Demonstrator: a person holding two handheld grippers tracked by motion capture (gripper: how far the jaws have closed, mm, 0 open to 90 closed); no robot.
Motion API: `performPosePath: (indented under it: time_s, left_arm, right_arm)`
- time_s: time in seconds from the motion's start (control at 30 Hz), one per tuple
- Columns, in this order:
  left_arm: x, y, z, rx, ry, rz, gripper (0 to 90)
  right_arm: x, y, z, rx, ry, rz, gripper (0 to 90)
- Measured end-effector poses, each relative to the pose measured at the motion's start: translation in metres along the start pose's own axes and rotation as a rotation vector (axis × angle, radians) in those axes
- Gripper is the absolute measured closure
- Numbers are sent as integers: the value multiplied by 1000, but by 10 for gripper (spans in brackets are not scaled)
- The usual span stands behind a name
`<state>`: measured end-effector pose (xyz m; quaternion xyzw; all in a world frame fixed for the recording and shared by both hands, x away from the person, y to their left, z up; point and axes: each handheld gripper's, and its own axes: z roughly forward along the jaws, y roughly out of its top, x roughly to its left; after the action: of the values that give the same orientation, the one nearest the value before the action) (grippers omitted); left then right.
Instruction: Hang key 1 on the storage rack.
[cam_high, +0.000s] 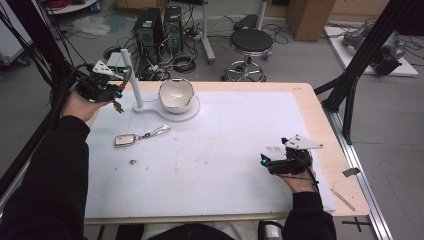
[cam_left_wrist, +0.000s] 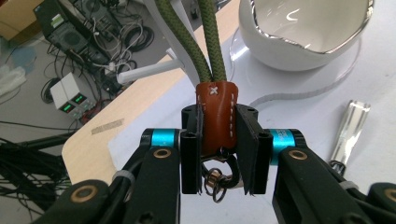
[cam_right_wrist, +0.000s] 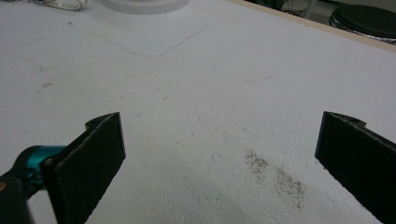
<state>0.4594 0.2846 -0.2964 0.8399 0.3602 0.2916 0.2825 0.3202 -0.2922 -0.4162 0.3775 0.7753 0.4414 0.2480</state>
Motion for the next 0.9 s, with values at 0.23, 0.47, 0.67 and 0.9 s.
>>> performPosePath:
  time_s: [0.23, 0.47, 0.67, 0.9]
  left_arm:
    - [-2, 2, 17, 15, 19, -12, 727]
    - [2, -1, 33, -24, -29, -84, 730]
    - [6, -3, 38, -65, -112, -149, 729]
    - [16, -18, 37, -134, -223, -339, 526]
  right_arm:
    - [0, 0, 0, 3, -3, 3, 7]
    - [-1, 0, -1, 2, -9, 3, 6]
    - [-1, -1, -1, 7, -14, 0, 7]
    - [-1, -2, -3, -5, -18, 3, 6]
